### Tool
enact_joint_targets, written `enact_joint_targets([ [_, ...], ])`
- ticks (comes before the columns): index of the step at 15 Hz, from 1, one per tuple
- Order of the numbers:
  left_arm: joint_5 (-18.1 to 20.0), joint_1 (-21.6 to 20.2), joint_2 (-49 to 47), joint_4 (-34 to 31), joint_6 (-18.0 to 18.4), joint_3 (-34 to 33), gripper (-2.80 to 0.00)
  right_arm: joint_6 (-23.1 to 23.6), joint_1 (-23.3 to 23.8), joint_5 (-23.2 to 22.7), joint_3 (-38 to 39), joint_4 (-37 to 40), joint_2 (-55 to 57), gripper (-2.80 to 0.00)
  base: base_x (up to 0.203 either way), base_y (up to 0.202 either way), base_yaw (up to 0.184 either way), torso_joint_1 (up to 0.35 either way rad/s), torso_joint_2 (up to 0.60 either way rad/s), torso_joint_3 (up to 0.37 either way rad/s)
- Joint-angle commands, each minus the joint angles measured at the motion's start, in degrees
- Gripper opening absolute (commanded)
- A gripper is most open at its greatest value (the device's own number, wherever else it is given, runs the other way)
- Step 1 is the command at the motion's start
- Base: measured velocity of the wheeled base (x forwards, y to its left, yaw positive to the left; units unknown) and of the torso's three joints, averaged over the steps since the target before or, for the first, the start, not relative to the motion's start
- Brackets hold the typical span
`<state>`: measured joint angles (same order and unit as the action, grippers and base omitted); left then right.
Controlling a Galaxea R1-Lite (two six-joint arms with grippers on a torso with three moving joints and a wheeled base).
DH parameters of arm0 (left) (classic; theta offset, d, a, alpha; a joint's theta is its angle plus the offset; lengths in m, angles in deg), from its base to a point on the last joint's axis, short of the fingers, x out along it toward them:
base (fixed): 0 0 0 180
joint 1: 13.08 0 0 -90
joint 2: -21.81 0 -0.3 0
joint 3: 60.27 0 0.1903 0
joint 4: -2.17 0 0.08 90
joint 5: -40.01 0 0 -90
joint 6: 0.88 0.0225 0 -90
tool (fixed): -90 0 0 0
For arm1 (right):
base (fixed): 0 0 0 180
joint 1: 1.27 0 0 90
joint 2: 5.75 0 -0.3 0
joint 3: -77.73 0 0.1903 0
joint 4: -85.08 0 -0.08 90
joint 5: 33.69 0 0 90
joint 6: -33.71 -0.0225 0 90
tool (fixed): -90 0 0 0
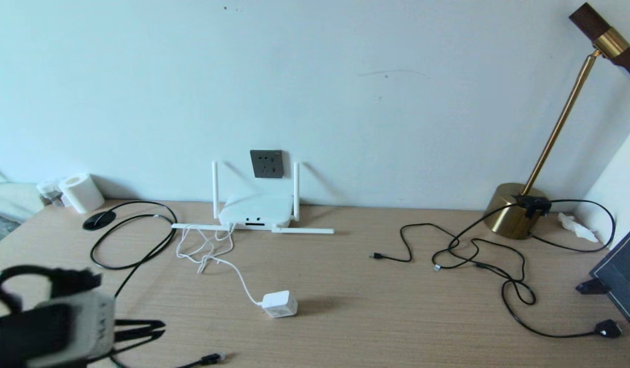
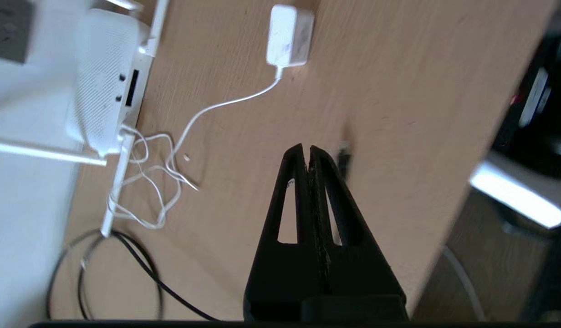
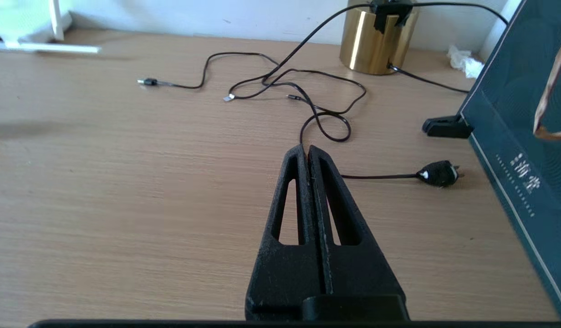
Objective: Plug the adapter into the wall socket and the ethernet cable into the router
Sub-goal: Pick up plug
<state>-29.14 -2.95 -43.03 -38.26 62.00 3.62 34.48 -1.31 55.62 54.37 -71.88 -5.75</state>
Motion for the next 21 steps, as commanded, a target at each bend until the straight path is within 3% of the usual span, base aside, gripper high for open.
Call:
enact_joint_targets([
  [1,-0.3,0.2,-16.1,-0.4,4.9,5.7,-2.80,-0.4,0.0,0.3,0.0,-0.1,0.0,-2.80,0.000,0.000,0.000,0.000,0.00,0.000],
  [5,-0.7,1.2,-27.3,-0.2,9.3,9.2,-2.80,-0.5,0.0,0.3,0.0,-0.1,0.1,-2.80,0.000,0.000,0.000,0.000,0.00,0.000],
  [9,-0.6,4.9,-35.6,-1.1,10.4,17.7,-2.80,-0.5,0.0,0.3,0.0,-0.1,0.0,-2.80,0.000,0.000,0.000,0.000,0.00,0.000],
  [12,-0.6,8.2,-38.8,-7.1,13.3,26.2,-2.80,-0.6,0.0,0.3,0.0,-0.1,0.1,-2.80,0.000,0.000,0.000,0.000,0.00,0.000],
  [13,-0.6,8.9,-40.4,-8.6,15.3,29.5,0.00,-0.5,0.0,0.3,0.0,-0.1,0.0,-2.80,0.000,0.000,0.000,0.000,0.00,0.000],
  [15,-0.2,10.9,-43.8,-10.0,18.3,32.4,0.00,-0.6,0.0,0.3,0.0,-0.1,0.0,-2.80,0.000,0.000,0.000,0.000,0.00,0.000],
  [17,0.1,12.0,-45.9,-9.8,18.3,32.7,0.00,-0.5,0.0,0.4,0.0,-0.1,0.0,-2.80,0.000,0.000,0.000,0.000,0.00,0.000],
  [21,0.9,12.9,-48.6,-9.5,11.2,34.2,0.00,-0.5,0.0,0.3,0.0,-0.1,0.0,-2.80,0.000,0.000,0.000,0.000,0.00,0.000],
])
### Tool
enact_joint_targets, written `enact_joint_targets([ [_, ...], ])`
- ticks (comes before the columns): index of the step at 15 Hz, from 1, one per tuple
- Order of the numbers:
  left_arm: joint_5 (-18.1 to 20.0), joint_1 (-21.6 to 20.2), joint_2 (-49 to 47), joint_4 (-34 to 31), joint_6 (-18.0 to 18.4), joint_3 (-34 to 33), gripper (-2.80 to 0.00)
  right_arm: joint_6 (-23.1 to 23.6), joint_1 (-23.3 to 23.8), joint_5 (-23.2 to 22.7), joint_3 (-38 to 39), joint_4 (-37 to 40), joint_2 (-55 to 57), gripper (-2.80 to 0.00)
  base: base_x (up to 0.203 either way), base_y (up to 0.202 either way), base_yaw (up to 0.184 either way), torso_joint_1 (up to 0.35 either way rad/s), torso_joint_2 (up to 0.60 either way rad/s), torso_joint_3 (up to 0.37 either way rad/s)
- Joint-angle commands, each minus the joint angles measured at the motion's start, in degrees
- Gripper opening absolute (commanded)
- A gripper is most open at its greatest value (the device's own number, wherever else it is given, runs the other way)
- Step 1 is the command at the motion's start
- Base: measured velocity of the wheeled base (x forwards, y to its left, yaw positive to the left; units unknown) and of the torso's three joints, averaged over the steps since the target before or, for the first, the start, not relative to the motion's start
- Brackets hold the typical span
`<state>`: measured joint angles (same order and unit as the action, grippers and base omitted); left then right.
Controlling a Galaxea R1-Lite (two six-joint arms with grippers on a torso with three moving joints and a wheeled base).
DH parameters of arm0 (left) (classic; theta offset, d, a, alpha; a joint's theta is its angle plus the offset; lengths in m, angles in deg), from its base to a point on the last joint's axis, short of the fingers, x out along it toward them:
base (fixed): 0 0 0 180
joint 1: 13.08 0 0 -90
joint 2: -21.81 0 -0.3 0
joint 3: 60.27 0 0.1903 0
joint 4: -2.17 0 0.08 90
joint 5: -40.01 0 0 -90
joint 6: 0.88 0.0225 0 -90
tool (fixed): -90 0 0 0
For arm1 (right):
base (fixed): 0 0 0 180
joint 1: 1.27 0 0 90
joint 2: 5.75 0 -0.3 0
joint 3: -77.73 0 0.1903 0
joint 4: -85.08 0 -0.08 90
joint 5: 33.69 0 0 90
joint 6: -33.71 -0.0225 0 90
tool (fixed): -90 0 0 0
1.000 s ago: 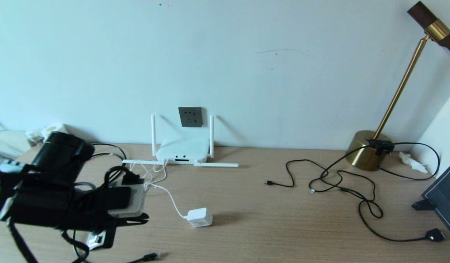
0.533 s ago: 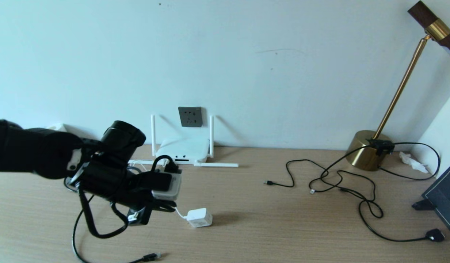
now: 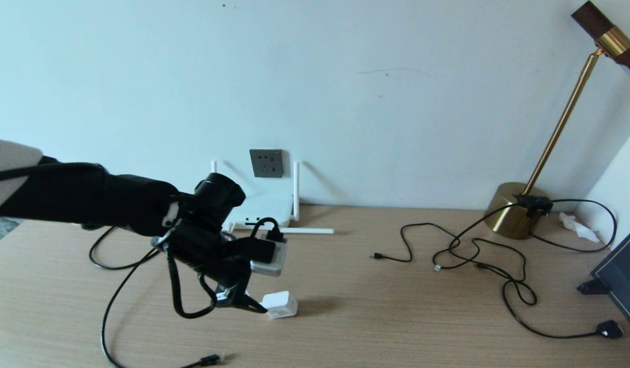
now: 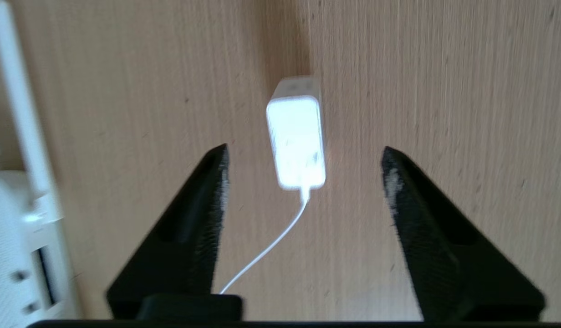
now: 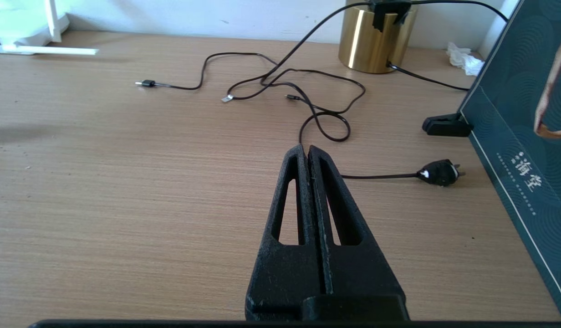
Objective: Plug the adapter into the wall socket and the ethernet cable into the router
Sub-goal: Pick up plug
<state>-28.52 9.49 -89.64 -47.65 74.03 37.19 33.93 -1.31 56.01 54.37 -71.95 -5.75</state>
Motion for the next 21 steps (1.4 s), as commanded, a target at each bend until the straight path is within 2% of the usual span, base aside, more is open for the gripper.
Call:
enact_joint_targets([
  [1,0.7,0.5,-2.6,-0.2,-1.0,1.2,0.00,0.0,0.0,0.0,0.0,0.0,0.0,-2.80,0.000,0.000,0.000,0.000,0.00,0.000],
  [6,0.7,0.0,-2.6,-1.0,-5.2,0.8,0.00,0.0,0.0,0.0,0.0,0.0,0.0,-2.80,0.000,0.000,0.000,0.000,0.00,0.000],
  [21,0.6,0.6,-9.0,3.9,-5.3,1.0,0.00,0.0,0.0,0.0,0.0,0.0,0.0,-2.80,0.000,0.000,0.000,0.000,0.00,0.000],
])
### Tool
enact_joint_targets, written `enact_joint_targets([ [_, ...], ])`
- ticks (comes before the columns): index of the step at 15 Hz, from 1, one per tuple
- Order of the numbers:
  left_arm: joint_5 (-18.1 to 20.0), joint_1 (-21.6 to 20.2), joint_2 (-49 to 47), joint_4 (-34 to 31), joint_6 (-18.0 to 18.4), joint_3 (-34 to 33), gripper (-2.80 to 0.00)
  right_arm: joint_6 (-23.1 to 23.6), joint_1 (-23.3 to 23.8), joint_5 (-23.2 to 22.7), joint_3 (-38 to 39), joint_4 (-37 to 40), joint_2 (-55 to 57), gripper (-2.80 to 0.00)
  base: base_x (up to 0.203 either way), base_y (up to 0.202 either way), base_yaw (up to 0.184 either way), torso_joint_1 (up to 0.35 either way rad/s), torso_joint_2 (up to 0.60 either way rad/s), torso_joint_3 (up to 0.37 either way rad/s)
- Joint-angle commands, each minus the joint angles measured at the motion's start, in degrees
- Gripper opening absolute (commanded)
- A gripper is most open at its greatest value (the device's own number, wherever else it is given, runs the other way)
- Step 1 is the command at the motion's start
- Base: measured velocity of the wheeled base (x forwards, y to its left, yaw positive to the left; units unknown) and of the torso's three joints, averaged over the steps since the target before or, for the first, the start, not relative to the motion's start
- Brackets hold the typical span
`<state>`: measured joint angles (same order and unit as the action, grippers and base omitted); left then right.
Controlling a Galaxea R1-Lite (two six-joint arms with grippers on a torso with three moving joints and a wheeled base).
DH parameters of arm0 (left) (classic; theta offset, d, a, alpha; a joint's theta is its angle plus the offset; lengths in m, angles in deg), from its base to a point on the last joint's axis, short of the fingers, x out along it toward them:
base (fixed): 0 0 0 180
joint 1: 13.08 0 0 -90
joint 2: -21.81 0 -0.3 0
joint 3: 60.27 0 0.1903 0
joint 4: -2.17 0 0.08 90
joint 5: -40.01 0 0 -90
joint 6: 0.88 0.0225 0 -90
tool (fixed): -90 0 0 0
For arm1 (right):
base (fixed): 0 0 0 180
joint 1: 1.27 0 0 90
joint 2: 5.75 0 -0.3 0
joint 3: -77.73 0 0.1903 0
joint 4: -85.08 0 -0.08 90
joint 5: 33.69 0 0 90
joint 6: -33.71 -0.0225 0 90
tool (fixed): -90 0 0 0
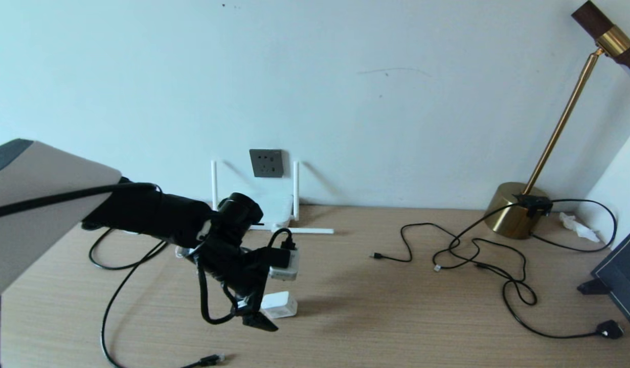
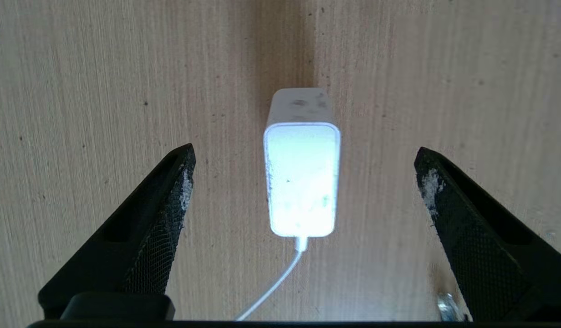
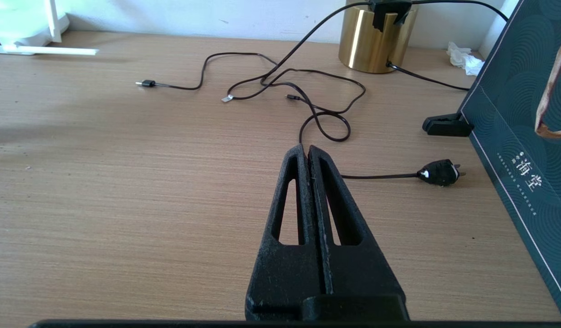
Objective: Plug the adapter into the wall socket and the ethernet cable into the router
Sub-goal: Pick up plug
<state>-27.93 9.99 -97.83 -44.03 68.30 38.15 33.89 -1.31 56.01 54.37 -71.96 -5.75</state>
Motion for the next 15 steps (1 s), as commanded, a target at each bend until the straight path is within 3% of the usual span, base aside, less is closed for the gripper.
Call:
enact_joint_targets([
  [1,0.0,0.4,-1.3,0.8,0.4,-0.1,0.00,0.1,0.0,0.0,0.0,0.0,0.0,-2.80,0.000,0.000,0.000,0.000,0.00,0.000],
  [10,-0.2,2.0,-1.6,1.2,0.3,-0.3,0.00,0.0,0.0,0.0,0.0,0.0,0.0,-2.80,0.000,0.000,0.000,0.000,0.00,0.000],
  [13,-1.8,3.4,-1.6,6.4,-4.0,-1.3,0.00,0.1,0.0,0.0,0.0,0.0,0.0,-2.80,0.000,0.000,0.000,0.000,0.00,0.000],
  [15,-1.8,3.7,-1.8,8.2,-4.9,-2.5,0.00,0.1,0.0,0.0,0.0,0.0,0.0,-2.80,0.000,0.000,0.000,0.000,0.00,0.000],
])
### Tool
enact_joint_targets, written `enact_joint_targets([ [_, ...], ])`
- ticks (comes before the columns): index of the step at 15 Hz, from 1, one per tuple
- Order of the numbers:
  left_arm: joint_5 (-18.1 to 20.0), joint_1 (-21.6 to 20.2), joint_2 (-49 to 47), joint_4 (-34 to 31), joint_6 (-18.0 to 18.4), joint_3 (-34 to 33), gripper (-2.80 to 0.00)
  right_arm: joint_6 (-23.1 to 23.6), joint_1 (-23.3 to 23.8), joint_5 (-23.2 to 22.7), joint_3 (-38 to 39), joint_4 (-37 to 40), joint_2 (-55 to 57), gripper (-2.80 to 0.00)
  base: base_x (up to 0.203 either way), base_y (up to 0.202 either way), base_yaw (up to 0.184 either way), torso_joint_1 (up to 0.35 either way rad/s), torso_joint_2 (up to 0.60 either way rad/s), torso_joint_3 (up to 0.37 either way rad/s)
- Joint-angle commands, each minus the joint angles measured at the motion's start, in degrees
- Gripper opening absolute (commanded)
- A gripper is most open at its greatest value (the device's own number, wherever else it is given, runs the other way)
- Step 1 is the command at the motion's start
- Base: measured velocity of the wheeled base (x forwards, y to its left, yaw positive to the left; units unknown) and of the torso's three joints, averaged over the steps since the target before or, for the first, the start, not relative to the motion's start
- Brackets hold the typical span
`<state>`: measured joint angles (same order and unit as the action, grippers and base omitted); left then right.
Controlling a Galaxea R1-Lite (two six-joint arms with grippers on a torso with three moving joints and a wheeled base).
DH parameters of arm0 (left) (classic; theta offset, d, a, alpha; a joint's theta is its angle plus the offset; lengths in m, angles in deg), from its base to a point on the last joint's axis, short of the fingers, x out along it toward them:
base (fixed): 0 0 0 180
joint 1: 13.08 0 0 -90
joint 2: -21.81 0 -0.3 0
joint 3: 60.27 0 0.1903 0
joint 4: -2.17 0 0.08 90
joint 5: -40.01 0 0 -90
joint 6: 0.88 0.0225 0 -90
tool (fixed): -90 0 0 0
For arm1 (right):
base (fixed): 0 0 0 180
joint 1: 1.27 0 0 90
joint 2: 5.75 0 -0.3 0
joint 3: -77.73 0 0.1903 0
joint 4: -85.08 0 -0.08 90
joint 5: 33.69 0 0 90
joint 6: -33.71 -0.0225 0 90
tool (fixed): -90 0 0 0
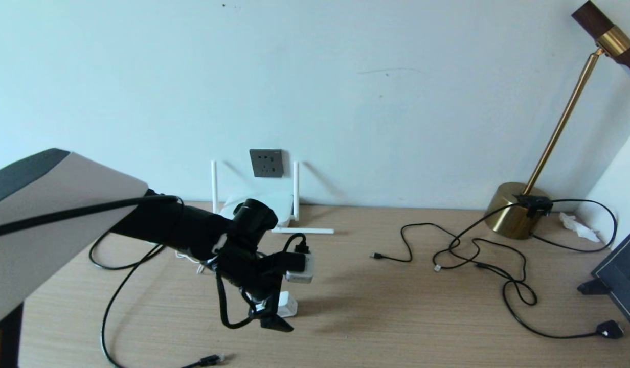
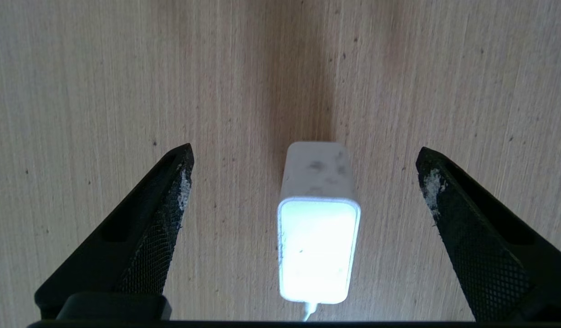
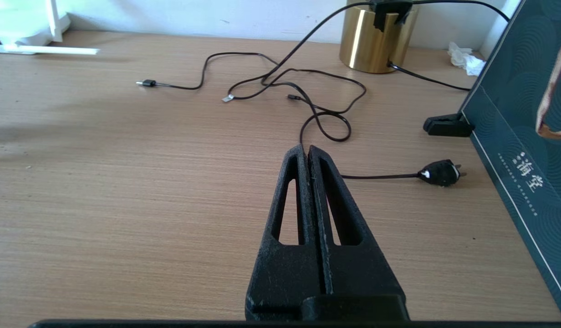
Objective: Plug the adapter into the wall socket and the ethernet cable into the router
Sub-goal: Pick up plug
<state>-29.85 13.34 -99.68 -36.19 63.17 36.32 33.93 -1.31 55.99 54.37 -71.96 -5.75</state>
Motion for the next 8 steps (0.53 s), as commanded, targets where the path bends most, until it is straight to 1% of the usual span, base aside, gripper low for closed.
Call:
enact_joint_targets([
  [1,0.1,0.4,-0.1,0.4,0.2,-0.6,0.00,0.0,0.0,0.0,0.0,0.0,0.1,-2.80,0.000,0.000,0.000,0.000,0.00,0.000],
  [2,0.1,0.5,-0.1,0.4,0.2,-0.5,-2.80,0.0,0.0,0.0,0.0,0.0,0.1,-2.80,0.000,0.000,0.000,0.000,0.00,0.000],
  [8,0.2,0.4,1.2,-0.4,0.8,-2.4,-2.80,0.0,0.0,0.0,0.0,0.0,0.0,-2.80,0.000,0.000,0.000,0.000,0.00,0.000],
])
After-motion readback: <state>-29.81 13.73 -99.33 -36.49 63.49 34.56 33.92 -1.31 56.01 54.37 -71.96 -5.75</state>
